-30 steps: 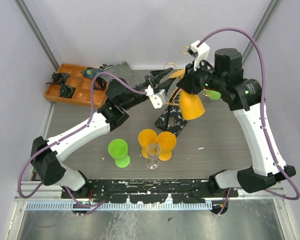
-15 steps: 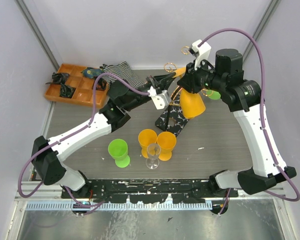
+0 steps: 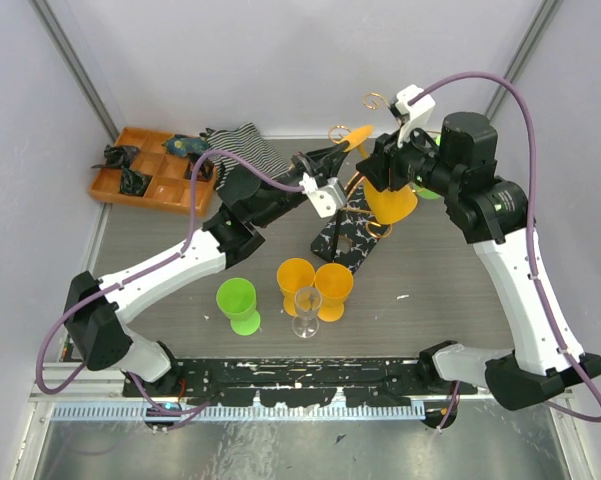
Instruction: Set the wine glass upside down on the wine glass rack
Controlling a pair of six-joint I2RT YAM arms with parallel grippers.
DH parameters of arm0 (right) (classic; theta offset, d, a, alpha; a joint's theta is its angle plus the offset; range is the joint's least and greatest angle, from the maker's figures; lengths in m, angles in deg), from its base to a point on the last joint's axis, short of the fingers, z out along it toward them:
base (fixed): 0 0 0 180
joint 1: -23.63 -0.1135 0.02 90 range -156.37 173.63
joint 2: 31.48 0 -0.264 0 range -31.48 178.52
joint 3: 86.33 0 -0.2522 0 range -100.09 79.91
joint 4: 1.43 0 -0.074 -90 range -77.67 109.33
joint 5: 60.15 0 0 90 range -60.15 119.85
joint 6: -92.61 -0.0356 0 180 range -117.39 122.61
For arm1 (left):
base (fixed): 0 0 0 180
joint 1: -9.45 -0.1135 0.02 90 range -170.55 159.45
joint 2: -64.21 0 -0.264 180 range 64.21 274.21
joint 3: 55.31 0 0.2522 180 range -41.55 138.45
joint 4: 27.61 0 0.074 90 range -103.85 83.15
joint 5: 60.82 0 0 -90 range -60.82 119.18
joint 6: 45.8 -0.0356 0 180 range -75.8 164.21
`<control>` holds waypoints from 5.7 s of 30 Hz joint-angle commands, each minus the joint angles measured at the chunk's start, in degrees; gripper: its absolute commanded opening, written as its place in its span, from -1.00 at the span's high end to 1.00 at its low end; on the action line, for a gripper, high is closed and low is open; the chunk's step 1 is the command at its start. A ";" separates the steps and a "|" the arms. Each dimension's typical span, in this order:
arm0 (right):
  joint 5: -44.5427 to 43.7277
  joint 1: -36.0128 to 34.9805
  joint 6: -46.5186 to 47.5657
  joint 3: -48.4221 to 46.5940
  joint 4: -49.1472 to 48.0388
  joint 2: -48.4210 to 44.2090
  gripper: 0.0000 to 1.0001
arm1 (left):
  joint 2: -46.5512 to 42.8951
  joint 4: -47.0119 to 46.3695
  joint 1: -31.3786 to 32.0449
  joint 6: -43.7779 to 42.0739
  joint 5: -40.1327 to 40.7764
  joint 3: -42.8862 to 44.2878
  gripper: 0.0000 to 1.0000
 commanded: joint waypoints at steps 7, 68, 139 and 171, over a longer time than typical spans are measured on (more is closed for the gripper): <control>0.44 -0.30 1.43 7.35 -8.07 -5.77 0.09 | -0.89 -5.70 -0.44 0.12 5.14 -0.33 1.00; -6.68 -0.31 3.28 16.28 -24.64 -5.35 0.99 | -4.53 -5.76 -0.51 5.62 3.37 -1.60 0.24; -32.57 1.86 -3.26 72.86 -92.05 -15.64 0.99 | -7.17 -9.26 -10.56 14.65 9.90 -9.15 0.18; -16.28 8.38 -3.73 68.84 -83.92 -17.95 0.98 | -3.47 -11.29 -12.39 16.13 9.50 -7.90 0.18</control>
